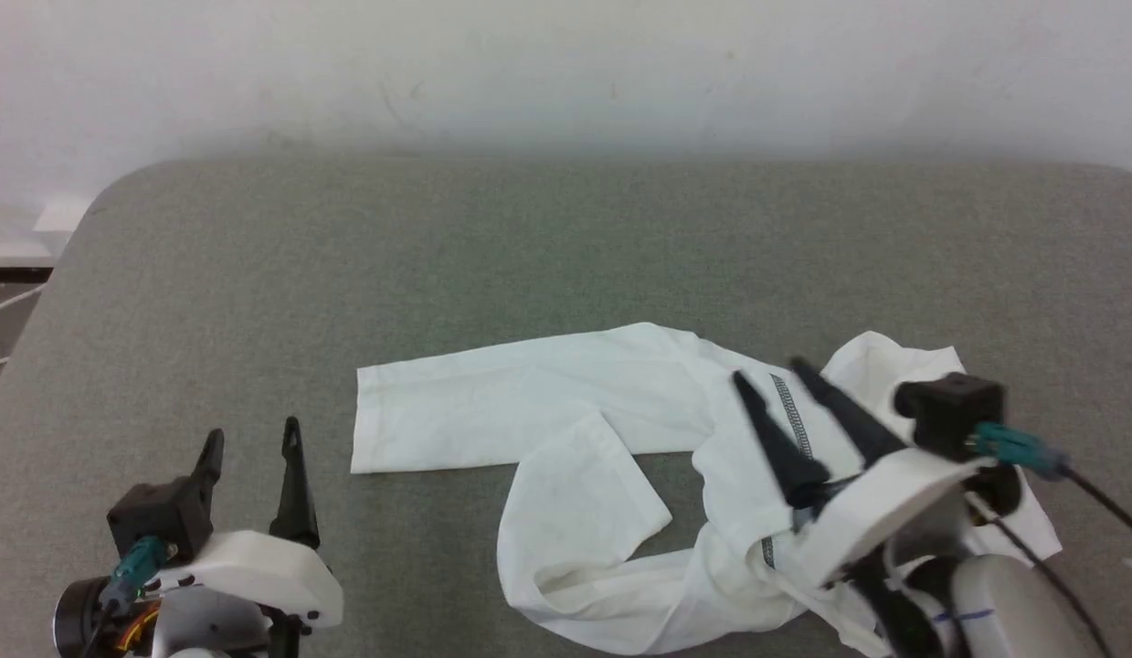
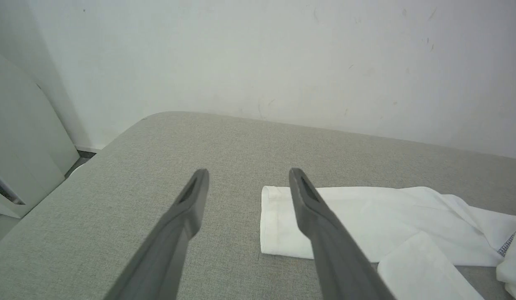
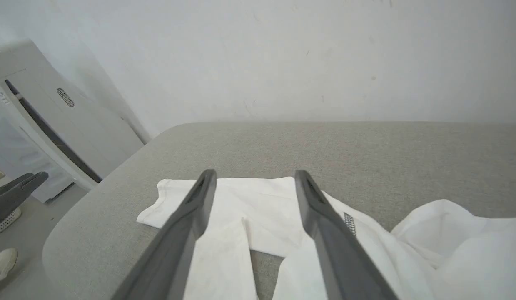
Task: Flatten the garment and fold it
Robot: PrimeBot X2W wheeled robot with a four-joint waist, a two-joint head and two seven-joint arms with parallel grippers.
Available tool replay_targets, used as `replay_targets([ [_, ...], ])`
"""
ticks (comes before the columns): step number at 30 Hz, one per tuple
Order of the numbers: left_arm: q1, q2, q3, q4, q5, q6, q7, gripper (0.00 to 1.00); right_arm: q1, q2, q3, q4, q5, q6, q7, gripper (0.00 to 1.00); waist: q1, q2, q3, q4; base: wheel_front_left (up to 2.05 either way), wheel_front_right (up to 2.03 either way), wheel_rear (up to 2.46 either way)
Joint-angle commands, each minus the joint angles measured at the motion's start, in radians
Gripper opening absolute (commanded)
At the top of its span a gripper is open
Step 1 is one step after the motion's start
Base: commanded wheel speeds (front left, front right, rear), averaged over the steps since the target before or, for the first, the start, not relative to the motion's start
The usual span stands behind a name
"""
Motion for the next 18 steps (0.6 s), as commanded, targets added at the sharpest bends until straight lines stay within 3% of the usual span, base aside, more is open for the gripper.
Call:
replay_targets([
  [1, 0.013, 0.005, -0.003, -0.002, 0.002, 0.006, 0.002, 1.0, 0.014, 0.006, -0.023, -0.012, -0.015, -0.001, -0.009, 1.0, 0.0001, 0.0, -0.007, -0.003, 0.0, 0.0, 0.0],
  [8, 0.023, 0.011, -0.026, -0.002, 0.006, 0.007, 0.031, 1.0, 0.089, 0.017, -0.211, -0.085, -0.102, -0.001, -0.034, 1.0, 0.0001, 0.0, -0.027, -0.017, 0.0, 0.0, 0.0],
  [15, 0.03, 0.012, -0.056, -0.003, 0.008, 0.011, 0.084, 1.0, 0.172, 0.018, -0.296, -0.18, -0.148, -0.001, -0.014, 1.0, 0.0001, 0.0, -0.028, -0.044, 0.0, 0.0, 0.0],
  [18, -0.002, 0.005, -0.105, 0.001, 0.01, -0.009, 0.144, 1.0, 0.196, 0.019, -0.317, -0.227, -0.154, -0.001, 0.001, 1.0, 0.0001, 0.0, -0.011, -0.051, 0.0, 0.0, 0.0],
])
